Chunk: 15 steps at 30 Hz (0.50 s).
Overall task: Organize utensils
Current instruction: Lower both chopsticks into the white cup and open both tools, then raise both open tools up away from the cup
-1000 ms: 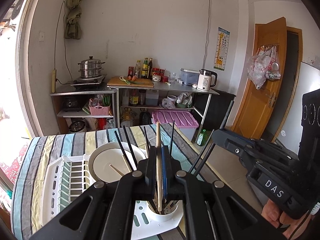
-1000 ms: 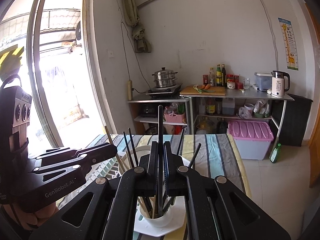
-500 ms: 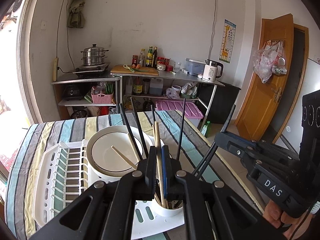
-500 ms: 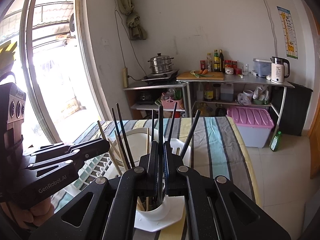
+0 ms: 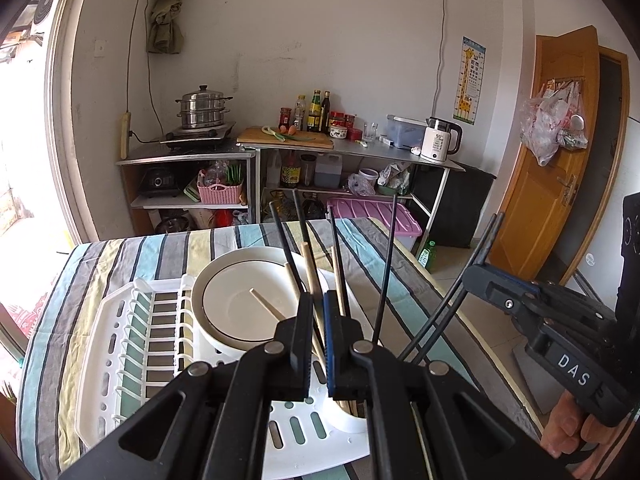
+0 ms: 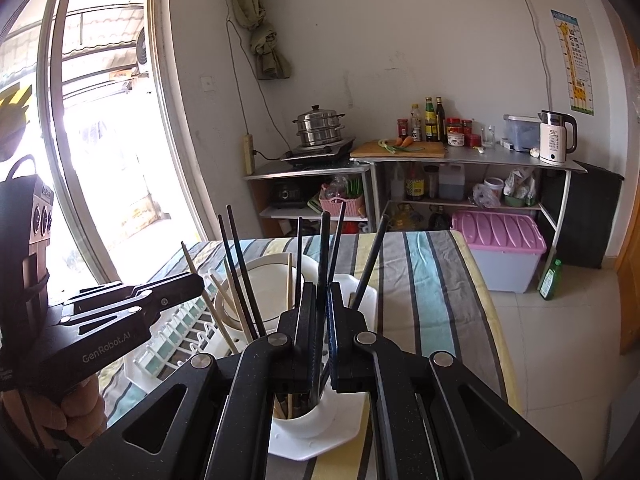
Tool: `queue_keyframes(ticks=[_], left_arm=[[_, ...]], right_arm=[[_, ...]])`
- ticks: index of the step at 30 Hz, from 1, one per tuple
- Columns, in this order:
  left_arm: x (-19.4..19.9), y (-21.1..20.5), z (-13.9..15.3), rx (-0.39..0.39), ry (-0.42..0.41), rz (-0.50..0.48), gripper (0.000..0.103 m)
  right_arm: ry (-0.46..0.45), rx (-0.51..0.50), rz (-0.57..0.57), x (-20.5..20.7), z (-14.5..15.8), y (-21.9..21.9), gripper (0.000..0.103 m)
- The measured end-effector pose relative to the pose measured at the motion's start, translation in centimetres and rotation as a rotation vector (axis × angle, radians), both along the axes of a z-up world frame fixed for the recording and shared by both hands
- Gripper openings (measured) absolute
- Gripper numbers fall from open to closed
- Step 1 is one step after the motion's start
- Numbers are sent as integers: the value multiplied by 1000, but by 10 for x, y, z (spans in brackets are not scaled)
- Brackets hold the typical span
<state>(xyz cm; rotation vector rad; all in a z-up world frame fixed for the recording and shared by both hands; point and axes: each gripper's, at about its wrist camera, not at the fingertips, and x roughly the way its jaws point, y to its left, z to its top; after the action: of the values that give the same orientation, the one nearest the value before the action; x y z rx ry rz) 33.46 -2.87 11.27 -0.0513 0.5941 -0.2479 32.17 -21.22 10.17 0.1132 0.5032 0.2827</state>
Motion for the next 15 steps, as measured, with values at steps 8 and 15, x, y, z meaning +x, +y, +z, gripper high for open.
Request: queue_keyframes(ticks=[8,15], left_arm=[[10,15,-17,9,59,50,3],[6,17,-21,-1,58,46,3]], right_arm=[[16,11,-18,4,-3,-11,6],[17,3,-17,3,-2,-13,6]])
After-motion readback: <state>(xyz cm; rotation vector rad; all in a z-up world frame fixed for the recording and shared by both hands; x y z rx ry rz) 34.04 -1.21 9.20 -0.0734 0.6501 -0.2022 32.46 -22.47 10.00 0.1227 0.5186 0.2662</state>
